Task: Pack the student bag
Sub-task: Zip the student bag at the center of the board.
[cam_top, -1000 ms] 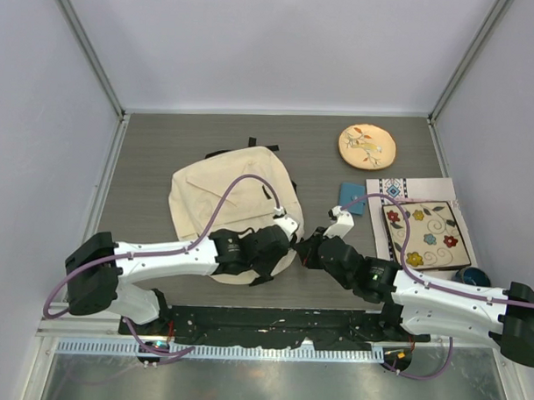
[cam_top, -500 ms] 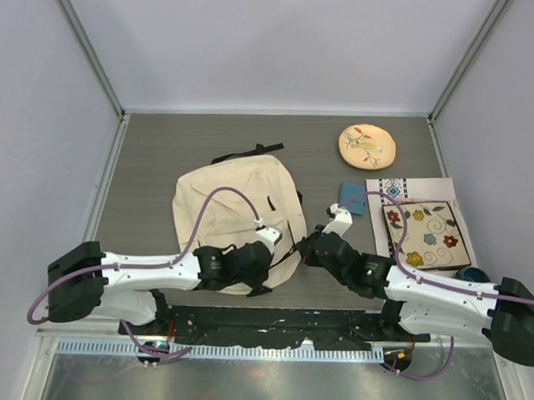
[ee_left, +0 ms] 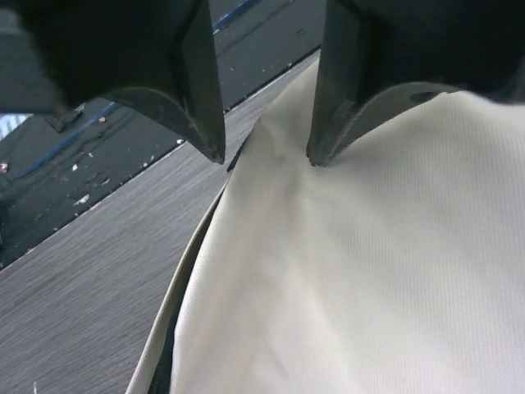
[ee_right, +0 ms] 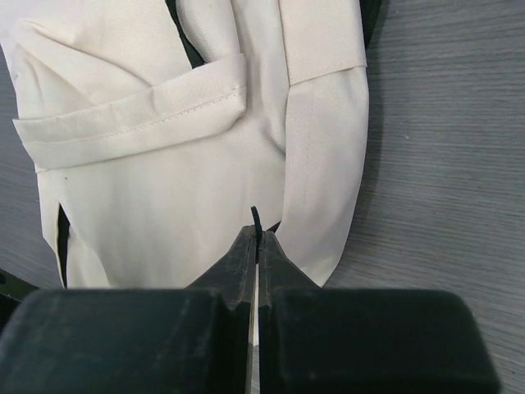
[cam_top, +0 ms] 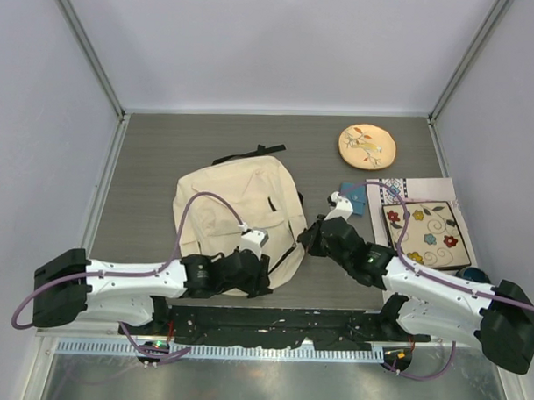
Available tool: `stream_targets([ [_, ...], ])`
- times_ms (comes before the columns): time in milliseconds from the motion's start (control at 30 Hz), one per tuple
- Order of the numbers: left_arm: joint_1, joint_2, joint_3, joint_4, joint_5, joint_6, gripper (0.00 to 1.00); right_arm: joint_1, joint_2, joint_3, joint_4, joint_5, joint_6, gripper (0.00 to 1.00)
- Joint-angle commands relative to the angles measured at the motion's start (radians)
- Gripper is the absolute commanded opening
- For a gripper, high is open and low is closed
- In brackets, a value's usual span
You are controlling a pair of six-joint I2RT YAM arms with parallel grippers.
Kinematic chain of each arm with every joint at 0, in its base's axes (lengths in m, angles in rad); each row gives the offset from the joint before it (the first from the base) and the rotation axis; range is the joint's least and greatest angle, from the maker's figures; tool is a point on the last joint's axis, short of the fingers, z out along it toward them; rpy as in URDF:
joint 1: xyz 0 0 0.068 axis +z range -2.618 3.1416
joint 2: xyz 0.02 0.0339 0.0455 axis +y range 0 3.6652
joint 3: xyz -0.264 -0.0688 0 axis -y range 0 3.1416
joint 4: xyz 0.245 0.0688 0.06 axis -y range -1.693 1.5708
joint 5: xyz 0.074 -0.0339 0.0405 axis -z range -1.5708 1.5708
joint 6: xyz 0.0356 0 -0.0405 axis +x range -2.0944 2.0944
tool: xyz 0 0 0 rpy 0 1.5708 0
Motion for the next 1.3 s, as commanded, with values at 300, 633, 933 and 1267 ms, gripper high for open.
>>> stream_targets([
  [300, -0.015, -0.051, 0.229, -0.039, -0.14, 0.069, 0.87, 0.007, -0.13, -0.061, 0.095, -0.022, -0.034, 0.01],
  [633, -0.013, 0.226, 0.286, 0.088, -0.059, 0.083, 0.83, 0.041, -0.179, -0.092, 0.078, 0.022, -0.008, 0.01],
  [933, -0.018, 0.324, 0.242, 0.147, -0.099, 0.011, 0.22, 0.041, -0.187, -0.088, 0.028, 0.055, -0.023, 0.01],
  [1267, -0.133, 0.321, 0.07, 0.178, -0.18, -0.124, 0.0, 0.041, -0.031, -0.064, 0.155, 0.072, 0.015, 0.01],
])
